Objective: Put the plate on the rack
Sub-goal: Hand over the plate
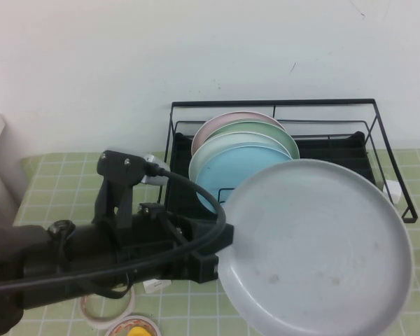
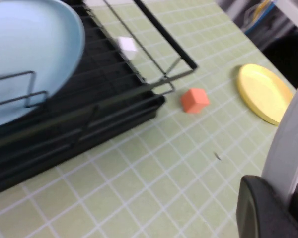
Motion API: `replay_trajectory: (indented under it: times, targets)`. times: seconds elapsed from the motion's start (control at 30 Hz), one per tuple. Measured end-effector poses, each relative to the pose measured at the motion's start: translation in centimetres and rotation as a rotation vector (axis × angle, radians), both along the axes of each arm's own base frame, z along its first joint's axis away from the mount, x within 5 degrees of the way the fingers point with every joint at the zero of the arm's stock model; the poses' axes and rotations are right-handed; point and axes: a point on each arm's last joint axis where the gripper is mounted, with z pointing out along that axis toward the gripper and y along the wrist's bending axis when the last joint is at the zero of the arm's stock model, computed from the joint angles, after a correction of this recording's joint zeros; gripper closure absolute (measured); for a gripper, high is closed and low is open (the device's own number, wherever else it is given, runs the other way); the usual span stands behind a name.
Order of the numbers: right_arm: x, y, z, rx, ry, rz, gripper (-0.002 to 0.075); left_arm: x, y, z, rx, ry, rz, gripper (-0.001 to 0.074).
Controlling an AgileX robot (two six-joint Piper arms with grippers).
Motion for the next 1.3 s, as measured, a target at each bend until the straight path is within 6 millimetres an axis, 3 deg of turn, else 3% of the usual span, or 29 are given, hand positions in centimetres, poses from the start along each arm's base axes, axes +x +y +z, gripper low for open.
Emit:
replay_trajectory:
  times: [0.23, 0.5, 0.8, 0.93, 1.03, 1.2, 1.3]
  targets:
    - [1.6, 0.2, 2.1, -0.219, 0.034, 0.043, 0.0257, -0.5, -0.3, 0.1, -0.03, 0.009, -0.062, 0.0731]
    - [6.0, 0.6, 4.8, -0.388, 0.027, 0.171, 0.0257, -0.6, -0.3, 0.0, -0.031, 0.013, -0.069, 0.0731]
    - [11.0, 0.8, 3.1, -0.437, 0.115, 0.304, 0.0263, -0.7, -0.3, 0.0, -0.032, 0.015, -0.073, 0.0727]
    - [12.1, 1.4, 2.8, -0.401, 0.079, 0.422, 0.0384, -0.7, -0.3, 0.0, -0.031, 0.015, -0.071, 0.0727]
    - [13.1, 1.6, 2.8, -0.377, 0.036, 0.465, 0.0573, -0.6, -0.3, -0.1, -0.027, 0.014, -0.064, 0.0724]
    - [15.0, 1.6, 2.8, -0.381, 0.019, 0.487, 0.058, -0.6, -0.3, 0.0, -0.028, 0.018, -0.06, 0.0643]
    - [15.9, 1.5, 2.8, -0.406, 0.012, 0.511, 0.0606, -0.6, -0.3, 0.0, -0.031, 0.019, -0.065, 0.0494]
